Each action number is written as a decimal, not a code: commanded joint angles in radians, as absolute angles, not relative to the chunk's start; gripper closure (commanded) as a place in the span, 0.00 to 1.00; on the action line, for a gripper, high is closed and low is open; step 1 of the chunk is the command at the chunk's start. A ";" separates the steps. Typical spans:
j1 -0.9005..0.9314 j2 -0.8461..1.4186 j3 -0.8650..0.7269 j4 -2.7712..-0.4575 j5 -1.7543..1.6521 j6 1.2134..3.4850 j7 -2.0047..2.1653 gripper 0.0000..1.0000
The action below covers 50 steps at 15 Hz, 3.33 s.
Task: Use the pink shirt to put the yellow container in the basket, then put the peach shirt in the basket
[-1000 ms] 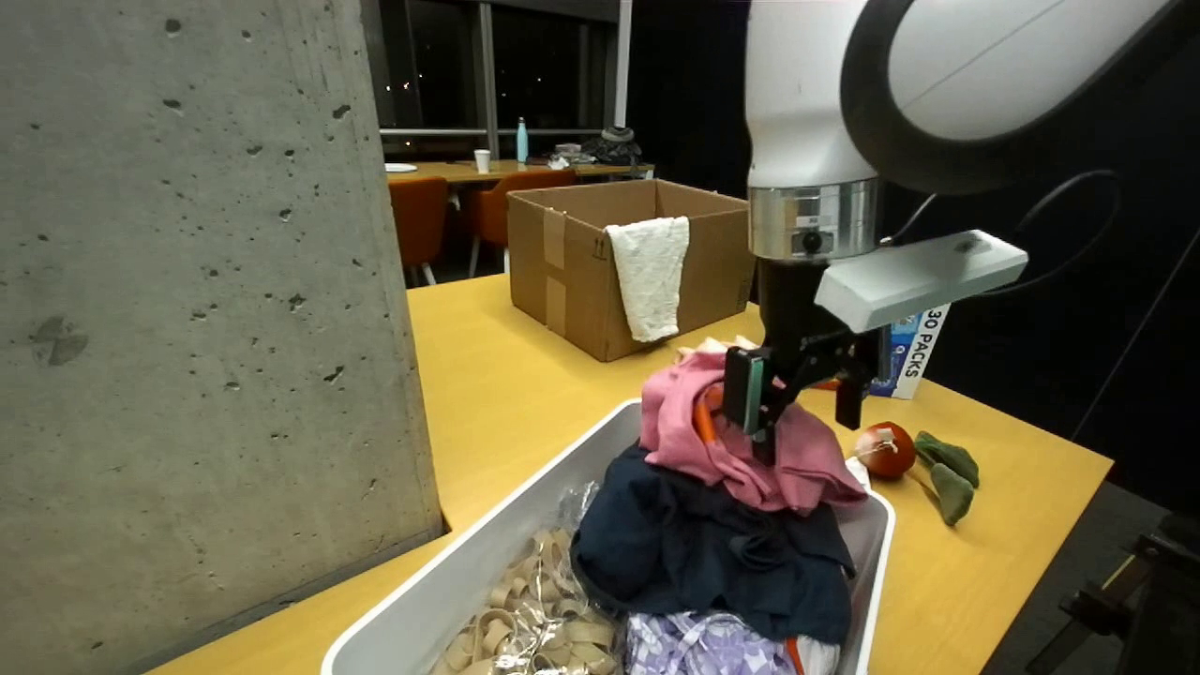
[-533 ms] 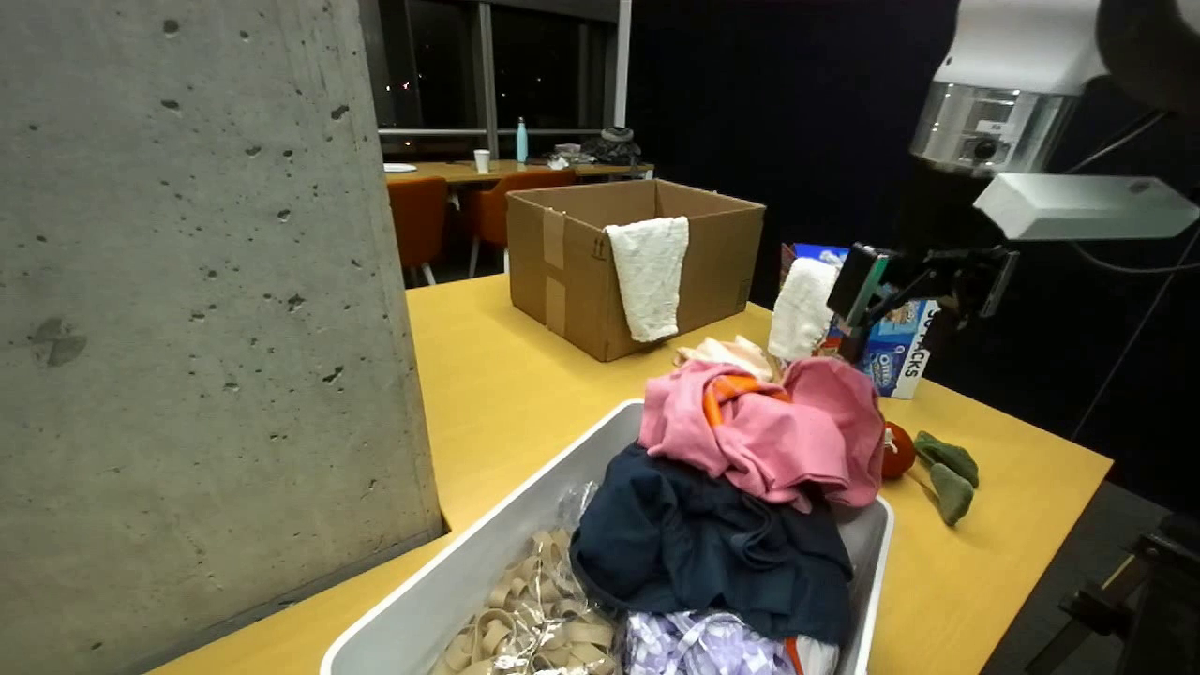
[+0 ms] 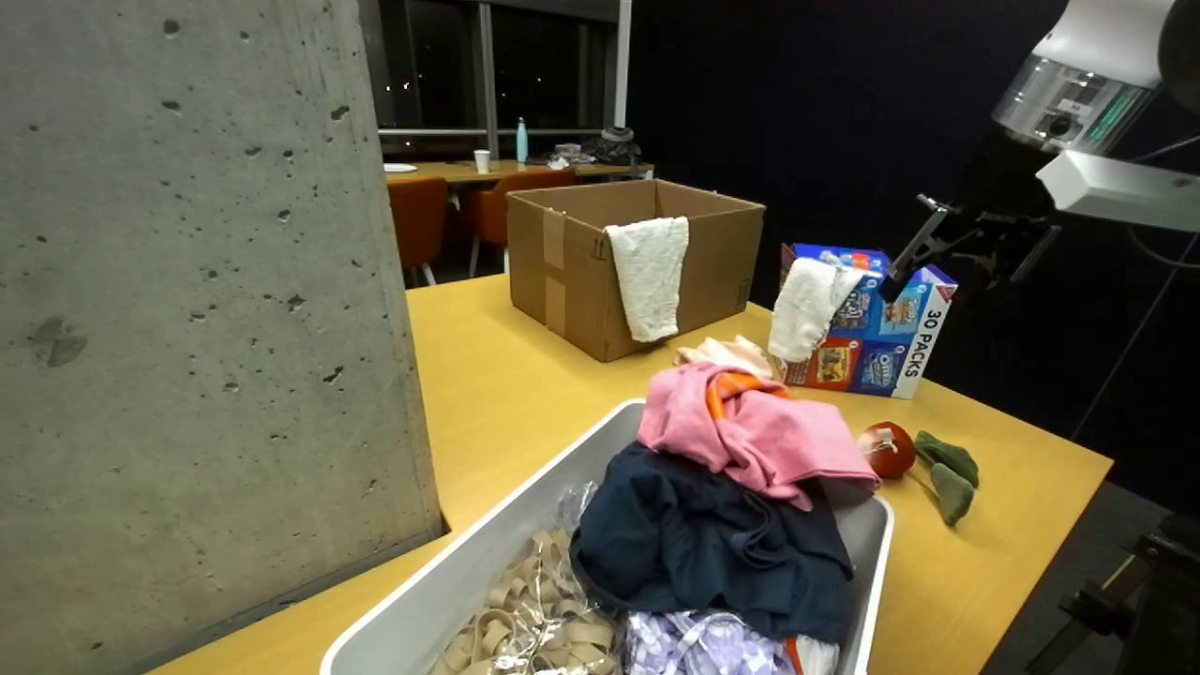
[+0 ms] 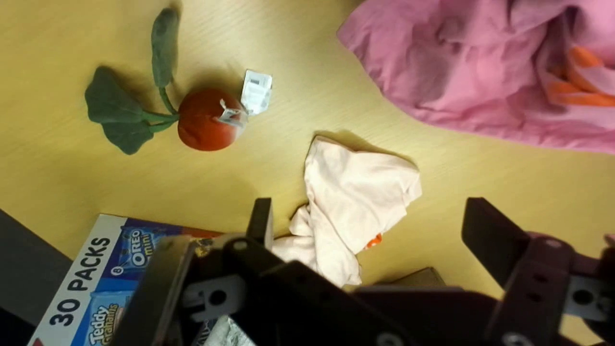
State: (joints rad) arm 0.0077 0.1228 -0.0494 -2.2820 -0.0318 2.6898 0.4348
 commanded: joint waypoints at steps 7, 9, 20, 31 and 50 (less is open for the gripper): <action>-0.042 0.550 -0.029 -1.837 0.077 2.657 0.203 0.00; -0.059 0.634 0.009 -1.756 0.098 2.639 0.150 0.00; -0.074 1.063 0.030 -1.246 0.080 2.408 0.037 0.00; -0.073 1.371 0.029 -0.814 0.071 2.157 -0.032 0.00; -0.075 1.312 -0.019 -0.856 0.068 2.086 0.056 0.99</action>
State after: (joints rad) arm -0.0633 1.4106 0.0040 -0.7426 0.0692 2.1077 0.0126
